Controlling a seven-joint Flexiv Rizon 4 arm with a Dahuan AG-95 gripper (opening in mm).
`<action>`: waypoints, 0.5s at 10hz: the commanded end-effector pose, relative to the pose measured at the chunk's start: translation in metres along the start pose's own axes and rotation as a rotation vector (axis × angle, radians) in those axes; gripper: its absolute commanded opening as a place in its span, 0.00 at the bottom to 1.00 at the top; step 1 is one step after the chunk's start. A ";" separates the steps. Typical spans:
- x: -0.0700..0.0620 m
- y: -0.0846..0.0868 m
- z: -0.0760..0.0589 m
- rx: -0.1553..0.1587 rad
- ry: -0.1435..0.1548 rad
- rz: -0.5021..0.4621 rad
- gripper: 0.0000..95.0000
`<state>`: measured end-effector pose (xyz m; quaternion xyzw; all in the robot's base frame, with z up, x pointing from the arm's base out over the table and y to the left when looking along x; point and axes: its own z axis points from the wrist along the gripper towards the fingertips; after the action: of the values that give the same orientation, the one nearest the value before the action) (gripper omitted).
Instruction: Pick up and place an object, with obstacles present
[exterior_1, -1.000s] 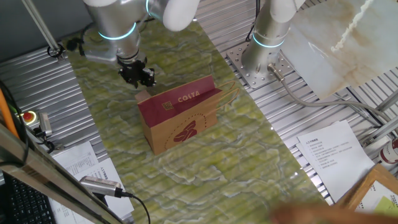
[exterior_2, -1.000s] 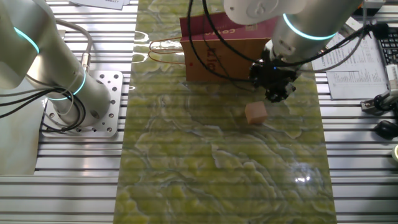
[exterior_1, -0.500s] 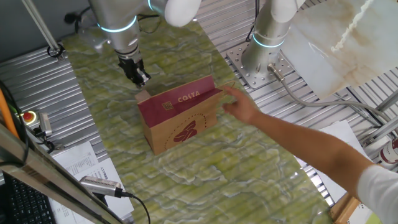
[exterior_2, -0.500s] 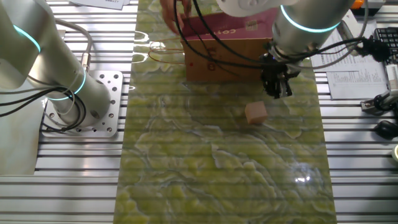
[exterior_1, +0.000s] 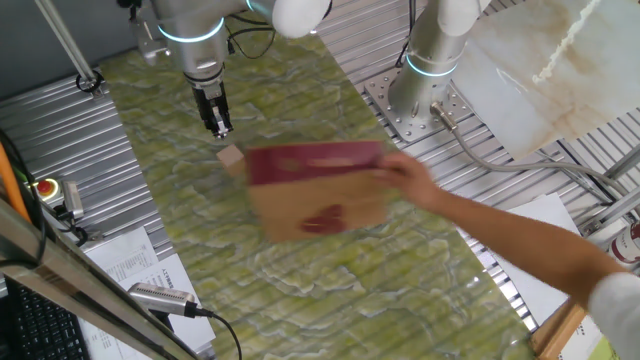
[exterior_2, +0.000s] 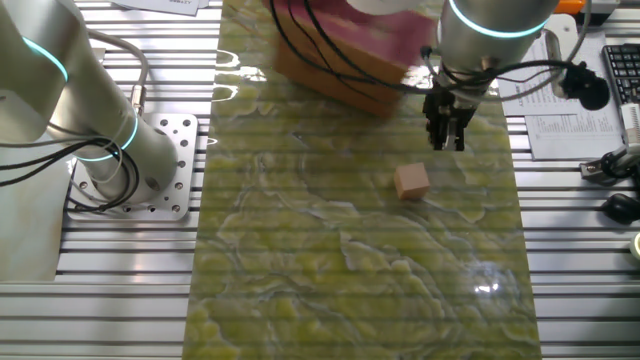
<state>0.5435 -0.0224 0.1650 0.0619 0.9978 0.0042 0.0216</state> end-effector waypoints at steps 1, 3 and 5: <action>-0.001 0.001 -0.003 0.008 -0.008 0.069 0.00; -0.001 0.001 -0.003 0.006 -0.008 0.070 0.00; -0.002 0.001 -0.003 0.004 0.006 0.056 0.00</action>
<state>0.5445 -0.0216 0.1690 0.0933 0.9955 0.0055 0.0177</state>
